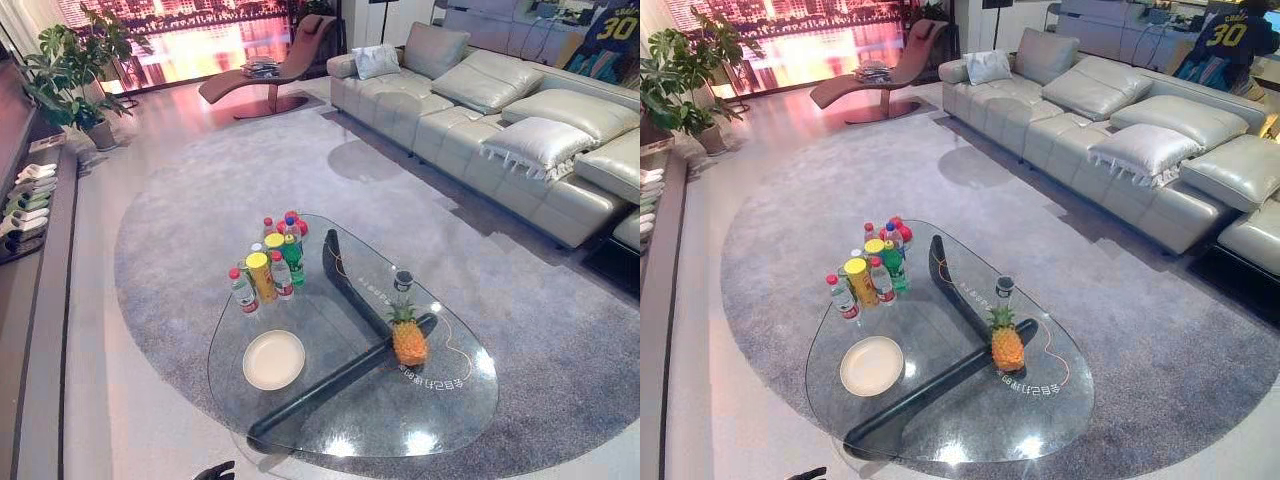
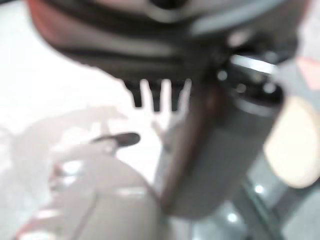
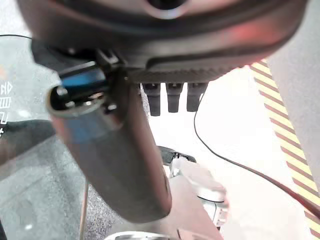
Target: Pick up the fruit to the plate
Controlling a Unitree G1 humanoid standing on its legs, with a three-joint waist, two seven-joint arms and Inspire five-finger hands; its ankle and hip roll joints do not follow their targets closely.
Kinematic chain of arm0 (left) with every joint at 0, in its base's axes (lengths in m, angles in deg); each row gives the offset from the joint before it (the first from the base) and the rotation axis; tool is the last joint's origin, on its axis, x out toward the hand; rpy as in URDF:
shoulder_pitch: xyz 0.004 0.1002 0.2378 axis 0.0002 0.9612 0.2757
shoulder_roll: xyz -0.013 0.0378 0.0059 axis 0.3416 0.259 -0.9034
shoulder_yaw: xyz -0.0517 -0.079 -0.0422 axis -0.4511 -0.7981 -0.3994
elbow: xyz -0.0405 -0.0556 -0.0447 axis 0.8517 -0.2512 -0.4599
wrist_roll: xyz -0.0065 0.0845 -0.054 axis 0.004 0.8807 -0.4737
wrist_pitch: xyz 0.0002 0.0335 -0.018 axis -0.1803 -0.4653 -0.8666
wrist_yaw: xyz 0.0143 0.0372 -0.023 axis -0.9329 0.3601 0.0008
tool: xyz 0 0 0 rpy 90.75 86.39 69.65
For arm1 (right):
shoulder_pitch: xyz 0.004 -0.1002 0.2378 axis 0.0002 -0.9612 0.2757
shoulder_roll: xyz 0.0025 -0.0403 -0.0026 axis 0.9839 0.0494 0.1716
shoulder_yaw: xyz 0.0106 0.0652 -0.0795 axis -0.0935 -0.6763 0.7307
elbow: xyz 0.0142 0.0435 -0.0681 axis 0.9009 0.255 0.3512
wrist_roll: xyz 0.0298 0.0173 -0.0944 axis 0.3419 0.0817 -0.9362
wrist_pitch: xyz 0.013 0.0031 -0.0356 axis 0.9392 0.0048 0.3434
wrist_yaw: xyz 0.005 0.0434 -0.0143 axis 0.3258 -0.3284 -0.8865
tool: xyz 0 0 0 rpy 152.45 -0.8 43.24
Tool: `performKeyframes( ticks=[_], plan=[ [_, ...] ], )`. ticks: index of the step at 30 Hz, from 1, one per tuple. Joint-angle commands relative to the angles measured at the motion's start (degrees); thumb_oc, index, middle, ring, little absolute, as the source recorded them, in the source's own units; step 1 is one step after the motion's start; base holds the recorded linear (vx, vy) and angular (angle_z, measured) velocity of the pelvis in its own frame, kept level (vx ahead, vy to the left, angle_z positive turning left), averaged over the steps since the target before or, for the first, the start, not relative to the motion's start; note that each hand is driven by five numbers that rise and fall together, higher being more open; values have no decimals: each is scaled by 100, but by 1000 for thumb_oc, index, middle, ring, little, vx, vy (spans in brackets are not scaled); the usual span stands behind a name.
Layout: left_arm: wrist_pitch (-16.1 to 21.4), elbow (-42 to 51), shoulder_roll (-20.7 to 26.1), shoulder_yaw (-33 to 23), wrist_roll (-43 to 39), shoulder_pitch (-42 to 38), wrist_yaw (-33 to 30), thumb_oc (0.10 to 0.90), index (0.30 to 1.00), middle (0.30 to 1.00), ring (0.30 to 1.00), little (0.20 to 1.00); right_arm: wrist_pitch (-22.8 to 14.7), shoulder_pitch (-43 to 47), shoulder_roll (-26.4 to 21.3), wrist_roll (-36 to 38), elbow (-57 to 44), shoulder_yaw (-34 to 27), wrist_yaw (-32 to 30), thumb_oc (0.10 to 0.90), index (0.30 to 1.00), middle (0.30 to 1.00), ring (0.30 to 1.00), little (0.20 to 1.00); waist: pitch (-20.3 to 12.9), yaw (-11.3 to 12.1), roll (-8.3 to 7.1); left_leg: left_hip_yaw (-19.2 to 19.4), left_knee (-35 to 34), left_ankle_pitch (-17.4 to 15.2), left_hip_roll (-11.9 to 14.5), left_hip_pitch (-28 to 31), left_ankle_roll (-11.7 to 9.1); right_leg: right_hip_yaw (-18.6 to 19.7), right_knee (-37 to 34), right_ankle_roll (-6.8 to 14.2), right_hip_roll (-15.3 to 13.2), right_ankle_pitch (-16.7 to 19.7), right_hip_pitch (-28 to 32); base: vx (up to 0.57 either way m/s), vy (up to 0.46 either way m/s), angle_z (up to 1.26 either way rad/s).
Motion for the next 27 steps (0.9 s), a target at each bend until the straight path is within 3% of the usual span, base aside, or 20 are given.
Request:
performKeyframes(
  ticks=[1,27],
  plan=[
    [51,-332,138,62,171,-592,-14,800,900,900,900,900,-42,475,-98,53,293,153,-94,800,900,900,900,900,151,96,-117,72,26,-297,135,196,62,-217,26,73,-237,25,37,98,8,-27],
    [22,-299,164,35,119,-575,34,800,900,900,900,900,-22,461,-110,-27,290,182,-107,800,900,900,900,900,183,109,-100,54,26,-290,134,168,65,-229,26,71,-241,18,39,0,0,0]
  ],
)
